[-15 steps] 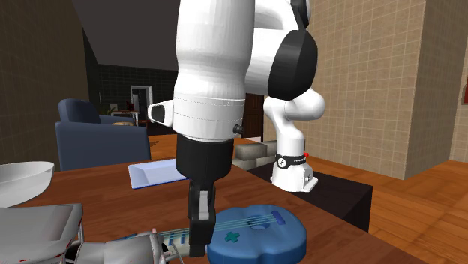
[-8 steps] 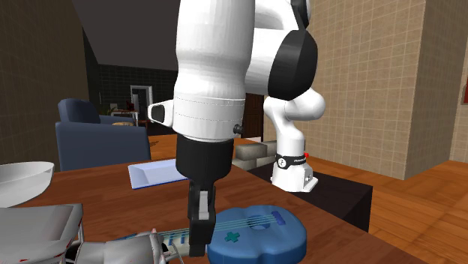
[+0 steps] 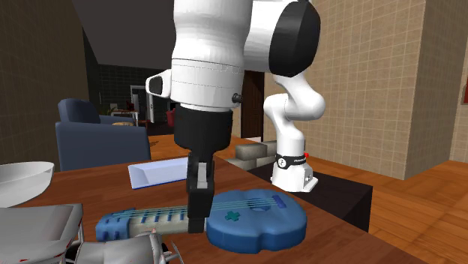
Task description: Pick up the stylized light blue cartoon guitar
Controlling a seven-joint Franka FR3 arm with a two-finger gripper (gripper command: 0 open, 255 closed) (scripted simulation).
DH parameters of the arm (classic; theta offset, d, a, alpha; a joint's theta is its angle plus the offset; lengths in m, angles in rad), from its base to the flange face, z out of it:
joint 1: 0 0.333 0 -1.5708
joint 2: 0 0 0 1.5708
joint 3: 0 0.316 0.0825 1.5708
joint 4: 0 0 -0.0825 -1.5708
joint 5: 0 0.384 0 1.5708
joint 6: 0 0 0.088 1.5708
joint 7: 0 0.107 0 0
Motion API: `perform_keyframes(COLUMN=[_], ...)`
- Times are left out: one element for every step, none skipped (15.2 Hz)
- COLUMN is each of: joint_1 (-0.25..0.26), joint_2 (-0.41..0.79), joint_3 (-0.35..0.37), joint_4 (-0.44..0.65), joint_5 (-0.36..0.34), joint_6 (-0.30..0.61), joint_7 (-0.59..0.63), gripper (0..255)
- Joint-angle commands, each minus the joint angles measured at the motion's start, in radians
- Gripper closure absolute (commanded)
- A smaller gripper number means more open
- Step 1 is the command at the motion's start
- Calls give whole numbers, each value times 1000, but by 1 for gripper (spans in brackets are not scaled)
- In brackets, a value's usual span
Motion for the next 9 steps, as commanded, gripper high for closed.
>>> perform_keyframes(joint_1=[-1, -2, -3, -4, -4, -5, -6, -6, -6], joint_2=[-13, -20, -26, -33, -39, -44, -50, -51, -51], joint_3=[4, 5, 7, 8, 9, 11, 12, 12, 12], joint_4=[10, 15, 20, 26, 31, 37, 43, 44, 44], joint_5=[9, 13, 17, 21, 25, 29, 33, 34, 34], joint_6=[-21, -31, -42, -53, -64, -75, -86, -87, -87], joint_7=[-7, -11, -15, -19, -23, -27, -31, -32, -32], gripper=[255, 255, 255, 255, 255, 255, 255, 255, 255])
